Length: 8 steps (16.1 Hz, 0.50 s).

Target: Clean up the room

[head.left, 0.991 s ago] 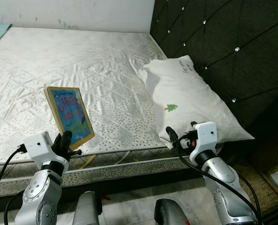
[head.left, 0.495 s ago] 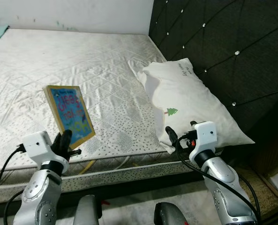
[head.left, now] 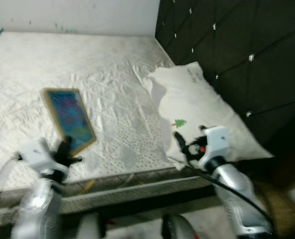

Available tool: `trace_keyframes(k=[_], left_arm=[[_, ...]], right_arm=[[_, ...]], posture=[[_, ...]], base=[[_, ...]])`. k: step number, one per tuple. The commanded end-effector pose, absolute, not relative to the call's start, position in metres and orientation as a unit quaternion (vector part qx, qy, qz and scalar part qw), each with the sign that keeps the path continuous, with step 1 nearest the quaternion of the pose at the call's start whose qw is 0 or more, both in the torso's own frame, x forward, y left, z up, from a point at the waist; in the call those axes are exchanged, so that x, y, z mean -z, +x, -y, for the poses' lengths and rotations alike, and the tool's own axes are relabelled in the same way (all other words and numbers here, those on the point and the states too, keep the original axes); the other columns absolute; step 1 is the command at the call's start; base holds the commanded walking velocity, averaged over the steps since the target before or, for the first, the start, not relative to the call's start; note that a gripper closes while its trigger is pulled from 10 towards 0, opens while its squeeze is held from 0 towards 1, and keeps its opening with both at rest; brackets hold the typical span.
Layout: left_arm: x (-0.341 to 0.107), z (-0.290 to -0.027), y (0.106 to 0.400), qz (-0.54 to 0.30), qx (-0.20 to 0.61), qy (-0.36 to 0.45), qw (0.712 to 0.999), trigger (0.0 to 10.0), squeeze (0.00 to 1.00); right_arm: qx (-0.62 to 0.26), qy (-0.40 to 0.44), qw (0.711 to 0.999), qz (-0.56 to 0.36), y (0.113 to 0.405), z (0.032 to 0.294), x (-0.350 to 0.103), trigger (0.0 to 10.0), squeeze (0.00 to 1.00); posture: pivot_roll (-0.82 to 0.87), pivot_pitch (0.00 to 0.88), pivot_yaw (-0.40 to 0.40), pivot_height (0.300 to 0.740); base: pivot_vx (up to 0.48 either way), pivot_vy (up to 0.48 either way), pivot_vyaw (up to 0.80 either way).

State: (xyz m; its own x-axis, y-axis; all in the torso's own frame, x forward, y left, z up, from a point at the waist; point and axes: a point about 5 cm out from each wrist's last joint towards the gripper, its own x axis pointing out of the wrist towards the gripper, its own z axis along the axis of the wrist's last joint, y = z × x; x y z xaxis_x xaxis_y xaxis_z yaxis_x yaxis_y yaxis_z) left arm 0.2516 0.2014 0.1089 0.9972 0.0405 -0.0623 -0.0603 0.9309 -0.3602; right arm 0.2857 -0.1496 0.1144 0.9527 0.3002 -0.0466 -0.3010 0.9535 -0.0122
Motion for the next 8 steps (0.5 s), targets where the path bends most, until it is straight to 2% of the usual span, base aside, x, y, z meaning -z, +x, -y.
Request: trace_keyframes(k=[1, 3, 7, 8], left_arm=[[-0.118, -0.2043, 0.2536, -0.006, -0.021, -0.175, 0.984, 10.0, 0.0], [-0.1179, -0.2045, 0.254, -0.006, -0.021, -0.175, 0.984, 10.0, 0.0], [-0.1181, -0.204, 0.2551, -0.004, -0.018, -0.175, 0.984, 10.0, 0.0], [-0.1166, -0.2039, 0.2554, -0.011, -0.024, -0.175, 0.984, 10.0, 0.0]], right_arm=[[-0.154, -0.001, 0.988, -0.018, 0.2876, 0.1479, -0.1174, 10.0, 0.0], [-0.161, -0.011, 0.987, -0.014, 0.2877, 0.1456, -0.118, 10.0, 0.0], [-0.163, -0.009, 0.986, -0.012, 0.2885, 0.1446, -0.1183, 10.0, 0.0], [-0.161, -0.006, 0.987, -0.013, 0.2885, 0.1458, -0.118, 10.0, 0.0]], posture=[[-0.08, 0.046, -0.082, 0.609], [-0.08, 0.046, -0.081, 0.609], [-0.09, 0.042, -0.079, 0.609], [-0.09, 0.042, -0.079, 0.609]], base=[[0.36, 0.0, 0.0], [0.48, 0.0, 0.0], [0.48, 0.0, 0.58], [0.0, 0.0, 0.0]])
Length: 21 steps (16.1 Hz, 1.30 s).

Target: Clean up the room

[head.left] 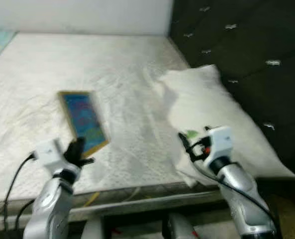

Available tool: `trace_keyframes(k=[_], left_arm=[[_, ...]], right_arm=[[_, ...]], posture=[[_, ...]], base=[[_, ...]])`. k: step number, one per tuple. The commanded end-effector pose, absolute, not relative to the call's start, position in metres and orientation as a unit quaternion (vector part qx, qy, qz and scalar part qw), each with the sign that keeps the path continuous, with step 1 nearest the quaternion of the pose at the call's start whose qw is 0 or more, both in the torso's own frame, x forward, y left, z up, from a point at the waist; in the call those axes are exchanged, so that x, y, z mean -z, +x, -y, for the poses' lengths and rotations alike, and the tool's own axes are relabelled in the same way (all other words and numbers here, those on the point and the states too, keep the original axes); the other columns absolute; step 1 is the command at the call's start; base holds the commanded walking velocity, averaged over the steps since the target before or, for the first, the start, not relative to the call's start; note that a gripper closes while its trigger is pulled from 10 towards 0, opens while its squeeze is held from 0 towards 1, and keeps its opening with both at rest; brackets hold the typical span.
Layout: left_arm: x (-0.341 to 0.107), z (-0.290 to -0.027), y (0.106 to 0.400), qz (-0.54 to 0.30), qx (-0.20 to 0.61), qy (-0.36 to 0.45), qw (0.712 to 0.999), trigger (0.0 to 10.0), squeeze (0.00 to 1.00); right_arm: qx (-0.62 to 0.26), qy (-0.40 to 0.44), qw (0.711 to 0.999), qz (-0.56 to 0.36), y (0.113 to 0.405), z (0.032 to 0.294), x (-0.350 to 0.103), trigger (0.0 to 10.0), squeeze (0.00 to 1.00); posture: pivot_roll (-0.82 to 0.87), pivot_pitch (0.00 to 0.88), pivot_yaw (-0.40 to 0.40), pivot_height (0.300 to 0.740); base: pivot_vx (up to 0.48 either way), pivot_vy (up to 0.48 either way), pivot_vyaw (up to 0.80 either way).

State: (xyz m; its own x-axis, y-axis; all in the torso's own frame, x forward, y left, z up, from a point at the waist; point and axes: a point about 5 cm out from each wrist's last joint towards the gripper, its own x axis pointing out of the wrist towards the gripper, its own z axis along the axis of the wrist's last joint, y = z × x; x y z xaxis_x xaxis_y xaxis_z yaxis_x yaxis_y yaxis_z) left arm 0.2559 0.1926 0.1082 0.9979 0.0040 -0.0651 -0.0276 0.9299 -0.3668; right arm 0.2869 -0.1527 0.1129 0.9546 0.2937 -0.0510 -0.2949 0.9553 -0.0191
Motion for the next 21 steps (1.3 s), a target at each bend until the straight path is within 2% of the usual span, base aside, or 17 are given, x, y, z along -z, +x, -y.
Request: trace_keyframes(k=[1, 5, 9, 12, 17, 19, 21], left_arm=[[-0.117, -0.204, 0.256, -0.01, -0.023, -0.176, 0.984, 10.0, 0.0], [-0.114, -0.203, 0.258, -0.017, -0.029, -0.17, 0.985, 10.0, 0.0], [-0.112, -0.206, 0.259, -0.022, -0.04, -0.162, 0.986, 10.0, 0.0], [-0.114, -0.204, 0.264, -0.018, -0.028, -0.212, 0.977, 10.0, 0.0], [-0.104, -0.186, 0.291, -0.095, 0.015, -0.302, 0.949, 10.0, 0.0], [-0.1, -0.18, 0.301, -0.122, 0.052, -0.349, 0.928, 10.0, 0.0], [-0.093, -0.18, 0.309, -0.149, 0.064, -0.345, 0.925, 10.0, 0.0]], right_arm=[[-0.159, -0.005, 0.987, -0.014, 0.288, 0.147, -0.117, 10.0, 0.0], [-0.165, 0.002, 0.986, -0.02, 0.287, 0.146, -0.116, 10.0, 0.0], [-0.168, 0.005, 0.986, -0.023, 0.284, 0.145, -0.115, 10.0, 0.0], [-0.166, 0.002, 0.986, -0.025, 0.284, 0.147, -0.114, 10.0, 0.0], [-0.147, -0.016, 0.989, -0.025, 0.275, 0.161, -0.118, 10.0, 0.0], [-0.135, -0.026, 0.99, -0.025, 0.27, 0.17, -0.123, 10.0, 0.0], [-0.126, -0.038, 0.991, -0.027, 0.264, 0.178, -0.126, 10.0, 0.0]], posture=[[-0.09, 0.042, -0.079, 0.609], [-0.08, 0.034, -0.079, 0.609], [-0.08, 0.039, -0.079, 0.562], [-0.09, 0.042, -0.082, 0.562], [-0.15, 0.063, -0.082, 0.562], [-0.19, 0.081, -0.084, 0.562], [-0.22, 0.093, -0.086, 0.562]], base=[[0.0, 0.0, 0.0], [0.0, 0.0, 0.0], [0.0, 0.0, 0.0], [0.0, 0.0, 0.0], [0.0, 0.0, 0.0], [0.0, 0.0, 0.0], [0.0, 0.0, 0.0]])
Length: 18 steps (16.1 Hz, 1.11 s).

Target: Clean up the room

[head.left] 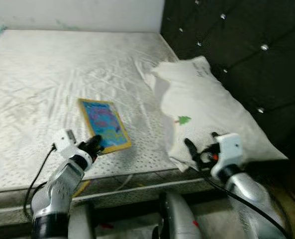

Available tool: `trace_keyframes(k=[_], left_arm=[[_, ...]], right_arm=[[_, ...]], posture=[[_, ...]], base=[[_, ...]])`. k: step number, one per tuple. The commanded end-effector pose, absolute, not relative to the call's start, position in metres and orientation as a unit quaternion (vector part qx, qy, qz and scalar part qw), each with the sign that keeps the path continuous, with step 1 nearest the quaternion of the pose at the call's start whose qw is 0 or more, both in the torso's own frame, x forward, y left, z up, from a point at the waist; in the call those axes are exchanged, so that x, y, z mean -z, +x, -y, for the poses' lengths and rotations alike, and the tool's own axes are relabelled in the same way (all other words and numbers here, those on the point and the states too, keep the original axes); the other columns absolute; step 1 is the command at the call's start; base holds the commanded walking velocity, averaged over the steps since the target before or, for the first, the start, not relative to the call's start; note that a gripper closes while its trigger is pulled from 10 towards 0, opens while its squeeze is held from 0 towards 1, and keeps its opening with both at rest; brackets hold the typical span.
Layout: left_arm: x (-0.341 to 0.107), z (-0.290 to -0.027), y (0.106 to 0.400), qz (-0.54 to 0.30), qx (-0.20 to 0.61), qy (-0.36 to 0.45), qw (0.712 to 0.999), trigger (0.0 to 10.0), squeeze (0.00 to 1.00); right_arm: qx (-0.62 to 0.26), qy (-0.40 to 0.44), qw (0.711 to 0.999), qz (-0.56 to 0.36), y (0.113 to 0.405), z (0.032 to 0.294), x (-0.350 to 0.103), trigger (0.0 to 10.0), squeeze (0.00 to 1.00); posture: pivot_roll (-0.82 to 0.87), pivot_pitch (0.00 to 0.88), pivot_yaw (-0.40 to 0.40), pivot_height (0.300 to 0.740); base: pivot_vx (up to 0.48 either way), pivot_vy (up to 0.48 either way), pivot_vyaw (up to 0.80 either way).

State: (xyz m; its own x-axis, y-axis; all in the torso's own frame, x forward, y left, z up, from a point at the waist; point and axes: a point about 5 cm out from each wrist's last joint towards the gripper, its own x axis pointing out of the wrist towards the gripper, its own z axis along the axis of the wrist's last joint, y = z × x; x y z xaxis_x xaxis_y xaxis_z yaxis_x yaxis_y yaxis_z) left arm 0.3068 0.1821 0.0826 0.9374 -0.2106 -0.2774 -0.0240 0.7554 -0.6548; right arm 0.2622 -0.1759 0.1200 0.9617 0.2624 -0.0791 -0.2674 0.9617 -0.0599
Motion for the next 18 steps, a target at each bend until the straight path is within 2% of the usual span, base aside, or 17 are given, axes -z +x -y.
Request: trace_keyframes(k=[1, 4, 7, 9, 11, 13, 16, 18], left_arm=[[-0.085, -0.183, 0.317, -0.18, 0.068, -0.333, 0.923, 10.0, 0.0], [-0.065, -0.19, 0.327, -0.263, 0.07, -0.335, 0.902, 10.0, 0.0], [-0.061, -0.186, 0.336, -0.286, 0.098, -0.337, 0.892, 10.0, 0.0], [-0.067, -0.171, 0.342, -0.284, 0.123, -0.359, 0.881, 10.0, 0.0], [-0.07, -0.144, 0.345, -0.296, 0.181, -0.378, 0.859, 10.0, 0.0], [-0.079, -0.125, 0.35, -0.288, 0.217, -0.387, 0.849, 10.0, 0.0], [-0.106, -0.124, 0.366, -0.237, 0.236, -0.395, 0.855, 10.0, 0.0], [-0.104, -0.124, 0.366, -0.249, 0.231, -0.398, 0.852, 10.0, 0.0]], right_arm=[[-0.12, -0.048, 0.991, -0.029, 0.26, 0.184, -0.129, 10.0, 0.0], [-0.11, -0.068, 0.991, -0.033, 0.252, 0.196, -0.136, 10.0, 0.0], [-0.111, -0.086, 0.99, -0.033, 0.246, 0.2, -0.144, 10.0, 0.0], [-0.109, -0.089, 0.989, -0.035, 0.244, 0.202, -0.145, 10.0, 0.0], [-0.106, -0.091, 0.99, -0.037, 0.244, 0.201, -0.146, 10.0, 0.0], [-0.105, -0.094, 0.989, -0.037, 0.246, 0.2, -0.147, 10.0, 0.0], [-0.098, -0.097, 0.99, -0.036, 0.249, 0.203, -0.147, 10.0, 0.0], [-0.099, -0.096, 0.99, -0.037, 0.25, 0.202, -0.147, 10.0, 0.0]], posture=[[-0.23, 0.1, -0.087, 0.562], [-0.29, 0.118, -0.101, 0.562], [-0.34, 0.127, -0.106, 0.562], [-0.34, 0.128, -0.104, 0.562], [-0.34, 0.128, -0.104, 0.562], [-0.34, 0.131, -0.106, 0.562], [-0.33, 0.131, -0.103, 0.562], [-0.33, 0.133, -0.1, 0.562]], base=[[0.0, 0.0, 0.0], [0.0, 0.0, 0.0], [0.0, 0.0, 0.0], [0.0, 0.0, 0.0], [0.0, 0.0, 0.0], [0.0, 0.0, 0.0], [0.0, 0.0, 0.0], [0.0, 0.0, 0.0]])
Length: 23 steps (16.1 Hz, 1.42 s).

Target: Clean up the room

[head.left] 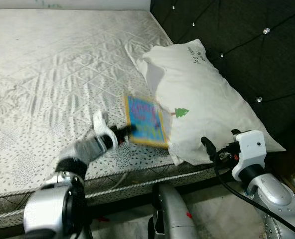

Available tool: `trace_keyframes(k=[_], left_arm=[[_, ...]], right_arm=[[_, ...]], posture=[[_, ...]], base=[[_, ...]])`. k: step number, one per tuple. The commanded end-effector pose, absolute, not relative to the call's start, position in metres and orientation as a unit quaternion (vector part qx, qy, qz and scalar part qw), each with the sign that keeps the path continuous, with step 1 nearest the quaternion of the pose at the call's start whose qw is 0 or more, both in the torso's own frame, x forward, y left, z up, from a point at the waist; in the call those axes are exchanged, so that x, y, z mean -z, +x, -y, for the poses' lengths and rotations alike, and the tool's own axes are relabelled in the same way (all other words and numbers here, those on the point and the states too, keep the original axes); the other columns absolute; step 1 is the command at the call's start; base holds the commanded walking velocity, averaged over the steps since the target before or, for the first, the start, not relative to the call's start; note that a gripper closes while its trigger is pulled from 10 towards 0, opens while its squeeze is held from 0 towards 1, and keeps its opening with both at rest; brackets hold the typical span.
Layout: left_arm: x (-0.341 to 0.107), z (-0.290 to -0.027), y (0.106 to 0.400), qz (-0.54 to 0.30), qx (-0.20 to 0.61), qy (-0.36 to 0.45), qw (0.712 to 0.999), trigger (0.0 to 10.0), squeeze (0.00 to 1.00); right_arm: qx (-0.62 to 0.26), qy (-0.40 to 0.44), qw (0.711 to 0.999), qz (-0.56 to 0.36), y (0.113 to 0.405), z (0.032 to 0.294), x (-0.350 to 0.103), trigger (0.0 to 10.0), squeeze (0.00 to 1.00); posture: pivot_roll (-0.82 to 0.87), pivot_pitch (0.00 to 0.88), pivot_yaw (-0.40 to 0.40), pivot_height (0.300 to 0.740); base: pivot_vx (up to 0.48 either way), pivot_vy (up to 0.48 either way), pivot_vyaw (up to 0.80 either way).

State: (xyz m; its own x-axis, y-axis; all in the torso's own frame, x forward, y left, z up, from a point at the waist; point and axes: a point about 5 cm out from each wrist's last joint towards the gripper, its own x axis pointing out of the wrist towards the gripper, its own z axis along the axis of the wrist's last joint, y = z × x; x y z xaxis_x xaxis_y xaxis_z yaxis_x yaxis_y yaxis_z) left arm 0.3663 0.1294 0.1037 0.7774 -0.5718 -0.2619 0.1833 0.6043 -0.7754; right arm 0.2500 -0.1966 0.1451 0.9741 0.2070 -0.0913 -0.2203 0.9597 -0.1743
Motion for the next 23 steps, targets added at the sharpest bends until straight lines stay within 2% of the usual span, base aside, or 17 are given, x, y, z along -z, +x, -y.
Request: trace_keyframes(k=[1, 7, 12, 15, 16, 17, 18, 23], left_arm=[[-0.098, -0.124, 0.363, -0.259, 0.227, -0.4, 0.849, 10.0, 0.0], [-0.059, -0.144, 0.342, -0.314, 0.161, -0.392, 0.85, 10.0, 0.0], [-0.054, -0.152, 0.339, -0.324, 0.149, -0.385, 0.851, 10.0, 0.0], [-0.05, -0.167, 0.335, -0.327, 0.131, -0.379, 0.856, 10.0, 0.0], [-0.048, -0.171, 0.333, -0.329, 0.126, -0.375, 0.857, 10.0, 0.45], [-0.044, -0.176, 0.331, -0.335, 0.111, -0.363, 0.862, 10.0, 0.97], [-0.043, -0.178, 0.33, -0.337, 0.106, -0.358, 0.864, 10.0, 1.0], [-0.036, -0.206, 0.324, -0.34, 0.041, -0.316, 0.885, 10.0, 1.0]], right_arm=[[-0.099, -0.096, 0.99, -0.036, 0.25, 0.201, -0.147, 10.0, 0.0], [-0.1, -0.095, 0.99, -0.035, 0.252, 0.201, -0.148, 10.0, 0.0], [-0.102, -0.095, 0.99, -0.034, 0.253, 0.2, -0.148, 10.0, 0.0], [-0.104, -0.094, 0.99, -0.033, 0.255, 0.198, -0.147, 10.0, 0.0], [-0.105, -0.094, 0.99, -0.033, 0.256, 0.198, -0.147, 10.0, 0.0], [-0.105, -0.094, 0.99, -0.032, 0.257, 0.198, -0.147, 10.0, 0.0], [-0.105, -0.094, 0.99, -0.032, 0.257, 0.198, -0.147, 10.0, 0.0], [-0.104, -0.097, 0.989, -0.028, 0.261, 0.2, -0.148, 10.0, 0.0]], posture=[[-0.33, 0.133, -0.1, 0.562], [-0.33, 0.135, -0.103, 0.562], [-0.33, 0.133, -0.104, 0.562], [-0.32, 0.122, -0.105, 0.562], [-0.32, 0.118, -0.105, 0.562], [-0.32, 0.117, -0.105, 0.562], [-0.32, 0.113, -0.106, 0.562], [-0.32, 0.103, -0.107, 0.562]], base=[[0.0, 0.0, 0.0], [0.0, 0.0, 0.0], [0.0, 0.0, 0.0], [0.0, 0.0, 0.0], [0.0, 0.0, 0.0], [0.0, 0.0, 0.0], [0.0, 0.0, 0.0], [0.0, 0.0, 0.0]])
